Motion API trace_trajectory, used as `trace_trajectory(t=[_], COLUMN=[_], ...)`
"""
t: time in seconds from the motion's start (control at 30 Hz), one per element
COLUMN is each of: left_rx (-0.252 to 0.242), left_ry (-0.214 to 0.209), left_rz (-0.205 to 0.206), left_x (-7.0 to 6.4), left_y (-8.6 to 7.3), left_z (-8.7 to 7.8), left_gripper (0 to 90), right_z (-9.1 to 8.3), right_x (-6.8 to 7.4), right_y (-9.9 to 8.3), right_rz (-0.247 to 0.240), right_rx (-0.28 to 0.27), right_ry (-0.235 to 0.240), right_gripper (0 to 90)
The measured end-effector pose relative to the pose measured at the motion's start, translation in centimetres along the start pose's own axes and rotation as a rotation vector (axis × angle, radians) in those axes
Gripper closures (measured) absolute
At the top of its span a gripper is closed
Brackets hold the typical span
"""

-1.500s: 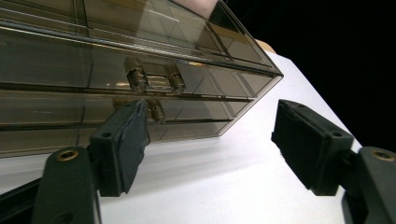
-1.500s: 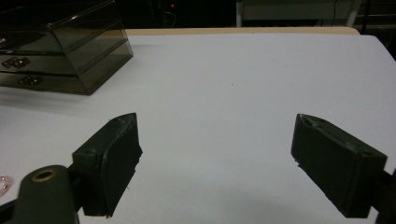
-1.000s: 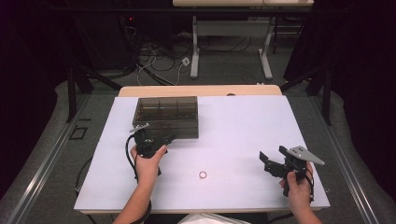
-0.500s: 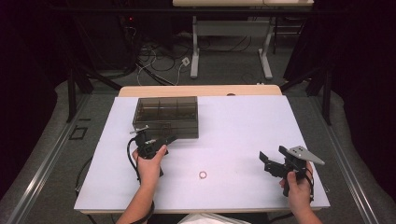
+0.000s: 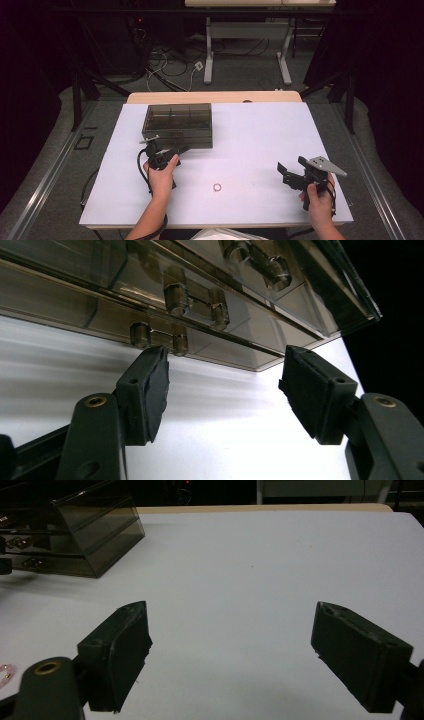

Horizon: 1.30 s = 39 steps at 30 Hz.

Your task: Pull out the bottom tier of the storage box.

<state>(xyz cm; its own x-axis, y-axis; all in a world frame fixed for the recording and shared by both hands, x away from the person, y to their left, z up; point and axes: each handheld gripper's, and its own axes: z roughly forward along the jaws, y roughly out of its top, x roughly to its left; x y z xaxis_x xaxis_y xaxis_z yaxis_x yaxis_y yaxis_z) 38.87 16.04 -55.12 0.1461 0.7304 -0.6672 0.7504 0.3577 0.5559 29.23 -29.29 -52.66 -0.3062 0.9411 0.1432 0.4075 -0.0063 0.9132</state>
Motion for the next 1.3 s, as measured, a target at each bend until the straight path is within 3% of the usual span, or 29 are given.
trace_trajectory(t=[0.33, 0.5, 0.63, 0.8, 0.97, 1.3], left_rx=[-0.001, 0.009, 0.003, 0.001, -0.003, 0.001], left_ry=[0.001, -0.022, -0.011, -0.01, -0.001, 0.008], left_rz=[-0.04, -0.072, -0.077, -0.128, -0.15, -0.151], left_x=[0.5, 0.5, 0.4, 0.5, 0.8, 1.1], left_y=[0.0, -0.1, -0.2, -0.4, -0.6, -0.7], left_z=[0.4, 0.6, 0.9, 1.2, 1.4, 2.1], left_gripper=[35.8, 36.1, 38.4, 41.4, 43.9, 51.1], right_z=[0.0, 0.1, 0.1, 0.0, 0.0, 0.0], right_x=[0.0, 0.0, 0.0, -0.1, -0.1, -0.1], right_y=[0.0, 0.0, 0.0, 0.0, 0.0, 0.0], right_rz=[0.003, 0.0, 0.0, -0.003, 0.004, 0.001], right_rx=[0.003, 0.001, 0.001, 0.012, 0.006, 0.01], right_ry=[0.0, 0.001, 0.002, 0.0, 0.006, 0.004], right_gripper=[15.3, 15.3, 15.3, 15.3, 15.4, 15.3])
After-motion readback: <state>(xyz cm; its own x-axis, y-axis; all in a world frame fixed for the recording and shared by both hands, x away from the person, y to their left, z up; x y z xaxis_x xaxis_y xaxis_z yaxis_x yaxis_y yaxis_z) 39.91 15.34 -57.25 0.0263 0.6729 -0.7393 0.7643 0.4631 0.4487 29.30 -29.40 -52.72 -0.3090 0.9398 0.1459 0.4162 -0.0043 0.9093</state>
